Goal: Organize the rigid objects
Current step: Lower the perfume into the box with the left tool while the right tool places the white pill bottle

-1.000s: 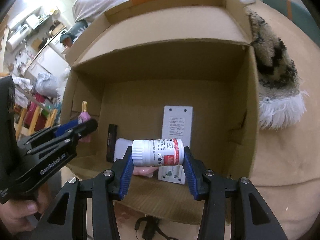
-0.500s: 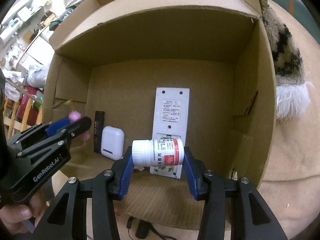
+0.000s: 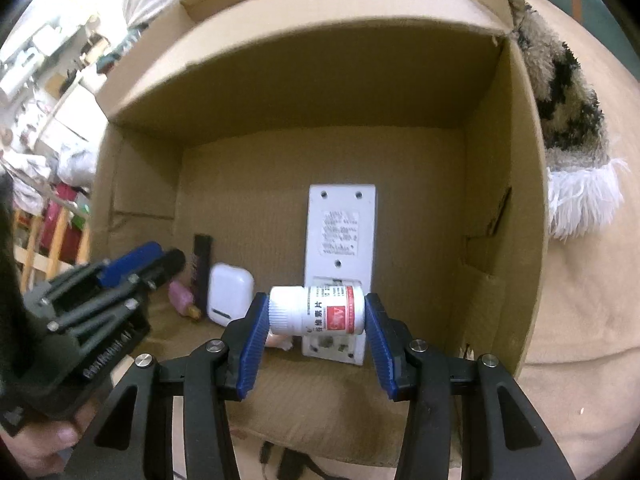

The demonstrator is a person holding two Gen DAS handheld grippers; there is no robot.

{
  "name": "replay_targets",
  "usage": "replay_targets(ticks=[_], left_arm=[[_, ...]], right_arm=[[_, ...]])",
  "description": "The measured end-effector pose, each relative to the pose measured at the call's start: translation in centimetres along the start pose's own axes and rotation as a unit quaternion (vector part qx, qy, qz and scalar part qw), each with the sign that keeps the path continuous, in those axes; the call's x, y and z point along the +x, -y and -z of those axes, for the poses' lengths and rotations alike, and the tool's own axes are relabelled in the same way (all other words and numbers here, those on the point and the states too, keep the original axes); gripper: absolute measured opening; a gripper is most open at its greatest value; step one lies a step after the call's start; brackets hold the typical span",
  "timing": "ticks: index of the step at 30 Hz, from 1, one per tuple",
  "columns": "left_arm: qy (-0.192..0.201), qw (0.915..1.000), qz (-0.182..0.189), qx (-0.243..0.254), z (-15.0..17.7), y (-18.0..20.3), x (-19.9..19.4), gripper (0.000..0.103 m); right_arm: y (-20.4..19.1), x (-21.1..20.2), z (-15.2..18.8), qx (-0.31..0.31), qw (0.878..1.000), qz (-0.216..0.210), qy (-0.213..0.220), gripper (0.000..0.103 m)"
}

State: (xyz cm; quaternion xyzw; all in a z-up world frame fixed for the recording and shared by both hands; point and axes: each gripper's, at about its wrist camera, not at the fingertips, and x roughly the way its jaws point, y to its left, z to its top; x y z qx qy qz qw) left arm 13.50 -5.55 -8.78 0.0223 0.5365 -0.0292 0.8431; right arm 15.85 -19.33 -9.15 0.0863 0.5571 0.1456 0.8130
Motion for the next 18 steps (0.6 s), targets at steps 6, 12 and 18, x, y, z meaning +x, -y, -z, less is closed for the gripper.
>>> replay_targets(ticks=[6, 12, 18], left_arm=[[0.007, 1.0000, 0.003, -0.004, -0.3, 0.0, -0.6, 0.062], [0.013, 0.9999, 0.003, -0.003, -1.0, -0.2, -1.4, 0.062], [0.014, 0.9998, 0.006, -0.011, -1.2, -0.6, -1.4, 0.062]], right_arm=[[-0.3, -1.5, -0.4, -0.004, 0.999, -0.003, 0.042, 0.072], [-0.1, -2.1, -0.7, 0.003, 0.998, -0.010, 0.069, 0.101], [0.5, -2.7, -1.1, 0.007, 0.997, -0.004, 0.075, 0.103]])
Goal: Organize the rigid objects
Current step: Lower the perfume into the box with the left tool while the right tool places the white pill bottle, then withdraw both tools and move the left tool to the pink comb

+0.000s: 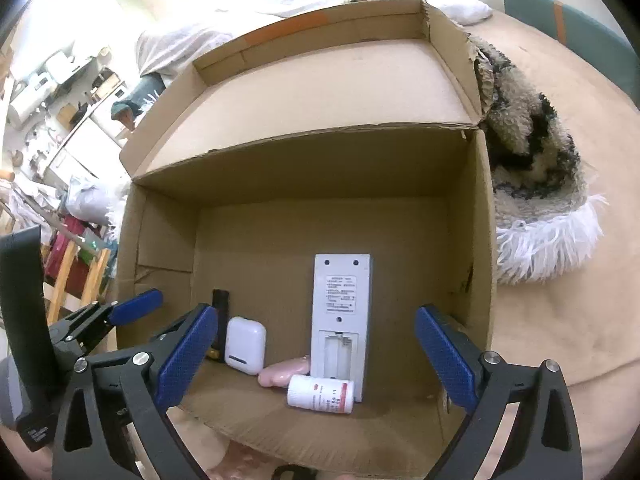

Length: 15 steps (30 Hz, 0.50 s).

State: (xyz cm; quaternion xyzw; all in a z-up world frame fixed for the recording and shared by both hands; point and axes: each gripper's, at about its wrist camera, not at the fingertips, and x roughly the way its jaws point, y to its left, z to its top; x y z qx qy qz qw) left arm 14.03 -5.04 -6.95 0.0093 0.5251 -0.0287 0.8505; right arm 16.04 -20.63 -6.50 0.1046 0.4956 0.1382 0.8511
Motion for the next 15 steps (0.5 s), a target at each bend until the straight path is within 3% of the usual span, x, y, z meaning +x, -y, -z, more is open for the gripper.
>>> replay_targets(ticks=[15], left_arm=[[0.038, 0.9992, 0.000, -0.009, 0.6, -1.4, -4.0, 0.062]], right_arm=[[-0.5, -2.7, 1.1, -0.010, 1.000, 0.004, 0.020, 0.103]])
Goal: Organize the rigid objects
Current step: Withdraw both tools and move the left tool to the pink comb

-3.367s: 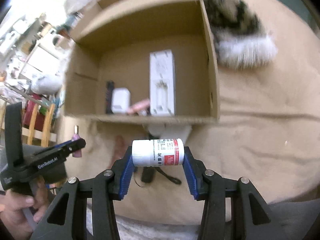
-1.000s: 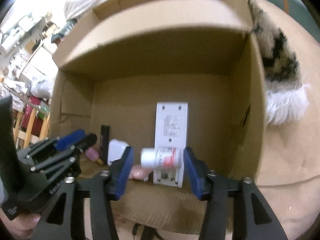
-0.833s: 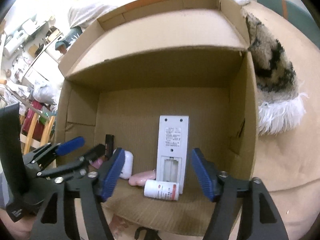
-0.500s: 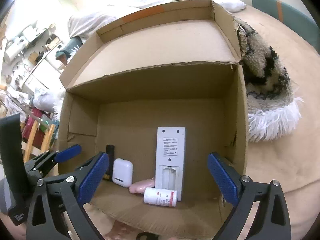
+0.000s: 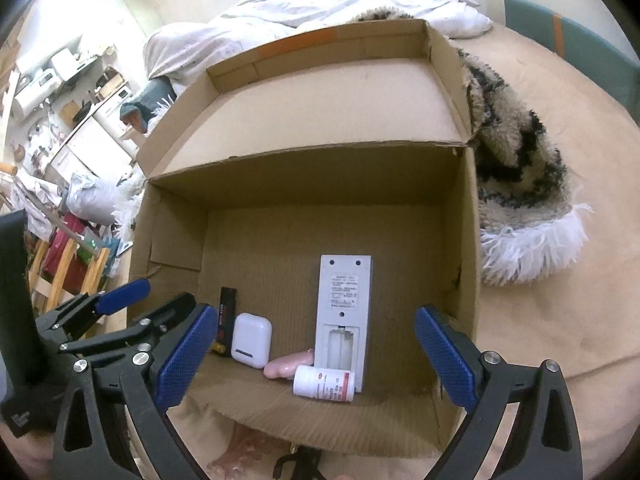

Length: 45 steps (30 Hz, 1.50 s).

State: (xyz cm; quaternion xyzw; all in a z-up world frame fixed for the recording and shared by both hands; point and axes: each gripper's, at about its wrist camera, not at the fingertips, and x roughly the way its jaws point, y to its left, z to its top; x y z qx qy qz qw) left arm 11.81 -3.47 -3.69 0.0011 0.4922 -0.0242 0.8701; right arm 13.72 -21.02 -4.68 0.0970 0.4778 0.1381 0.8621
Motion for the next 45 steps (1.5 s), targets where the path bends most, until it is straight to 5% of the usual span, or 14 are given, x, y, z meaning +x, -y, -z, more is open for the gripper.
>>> replay_targets(ticks=[25, 32, 39, 45], left_arm=[[-0.053, 0.9957, 0.006, -0.075, 6.1, -4.1, -3.0, 0.062], [-0.112, 0.9927, 0.036, -0.028, 7.8, -1.7, -0.3, 0.053], [-0.196, 0.9784, 0.066, 0.001, 9.5, 1.0, 3.7, 0.053], [-0.232, 0.9689, 0.056, 0.064, 11.5, 4.1, 5.6, 0.053]], right_arm=[[0.7, -3.4, 6.4, 0.028, 0.999, -0.004, -0.041, 0.103], [1.4, -1.7, 7.5, 0.050, 0.995, 0.008, -0.080, 0.103], [1.8, -0.1, 7.7, 0.063, 0.992, 0.018, -0.106, 0.103], [2.3, 0.7, 7.5, 0.073, 0.991, 0.021, -0.114, 0.103]])
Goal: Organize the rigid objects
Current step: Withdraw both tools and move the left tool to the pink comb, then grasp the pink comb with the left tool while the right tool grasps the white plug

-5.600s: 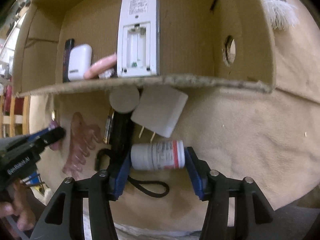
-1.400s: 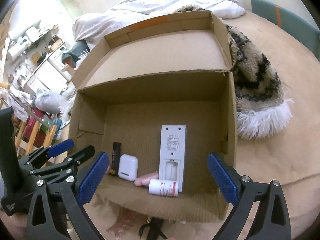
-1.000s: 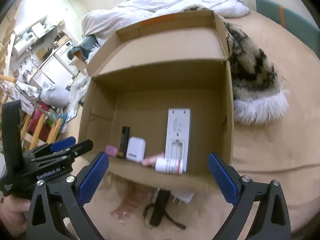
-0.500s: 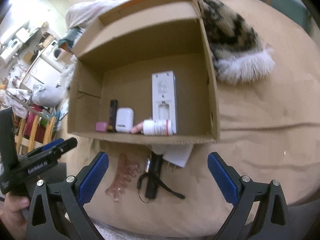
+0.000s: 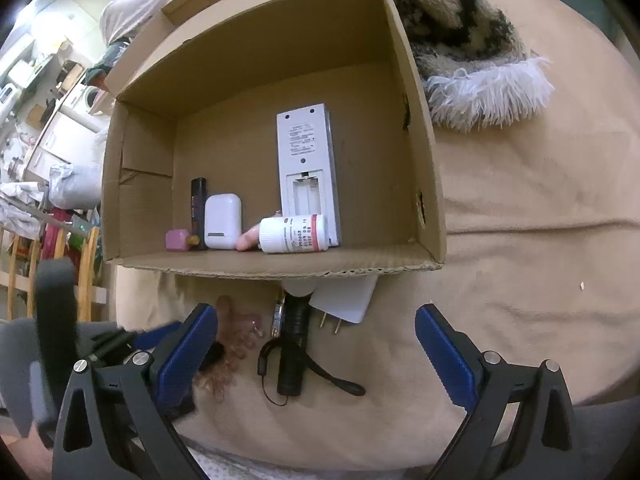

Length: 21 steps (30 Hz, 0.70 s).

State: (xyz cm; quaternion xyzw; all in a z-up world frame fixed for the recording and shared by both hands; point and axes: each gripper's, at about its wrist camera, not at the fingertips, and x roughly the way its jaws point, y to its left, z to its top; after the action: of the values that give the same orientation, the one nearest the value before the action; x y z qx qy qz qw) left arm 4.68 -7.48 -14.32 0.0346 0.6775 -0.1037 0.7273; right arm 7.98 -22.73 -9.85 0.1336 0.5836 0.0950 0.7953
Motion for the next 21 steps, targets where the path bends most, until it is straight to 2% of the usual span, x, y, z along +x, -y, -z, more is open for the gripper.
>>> replay_targets(ticks=[3, 7, 9, 10, 12, 15, 17, 19, 21], left_arm=[[-0.002, 1.0000, 0.005, 0.004, -0.3, 0.7, 0.9, 0.053], [0.003, 0.9990, -0.031, 0.031, -0.6, 2.3, 2.0, 0.052], [0.006, 0.9990, -0.029, 0.035, -0.6, 2.6, 1.9, 0.033], [0.006, 0.9988, -0.031, 0.037, -0.7, 2.8, 1.7, 0.032], [0.006, 0.9994, -0.021, 0.028, -0.6, 2.5, 1.5, 0.032], [0.011, 0.9999, -0.004, 0.001, -0.5, 0.9, 0.7, 0.031], [0.018, 0.9998, 0.000, -0.013, -0.2, 0.0, 0.0, 0.031], [0.027, 0.9994, -0.005, -0.022, -0.2, -0.6, -0.6, 0.031], [0.035, 0.9988, -0.007, -0.034, -0.3, -1.2, -1.3, 0.031]], right_arm=[[0.6, 0.0, -0.4, 0.016, 1.000, -0.006, 0.003, 0.103], [1.6, 0.4, -0.6, 0.042, 0.999, -0.014, -0.004, 0.103], [2.0, 0.8, -0.5, 0.048, 0.999, -0.011, -0.013, 0.103], [2.3, 1.0, -0.5, 0.053, 0.998, -0.011, -0.018, 0.103], [2.8, 1.7, -0.4, 0.060, 0.998, -0.005, -0.032, 0.103], [2.7, 2.6, -0.2, 0.042, 0.997, 0.047, -0.049, 0.103], [2.5, 3.3, 0.0, 0.033, 0.996, 0.058, -0.059, 0.101], [2.2, 4.3, -0.1, 0.020, 0.995, 0.069, -0.070, 0.094], [1.8, 5.0, -0.4, 0.018, 0.995, 0.058, -0.080, 0.092]])
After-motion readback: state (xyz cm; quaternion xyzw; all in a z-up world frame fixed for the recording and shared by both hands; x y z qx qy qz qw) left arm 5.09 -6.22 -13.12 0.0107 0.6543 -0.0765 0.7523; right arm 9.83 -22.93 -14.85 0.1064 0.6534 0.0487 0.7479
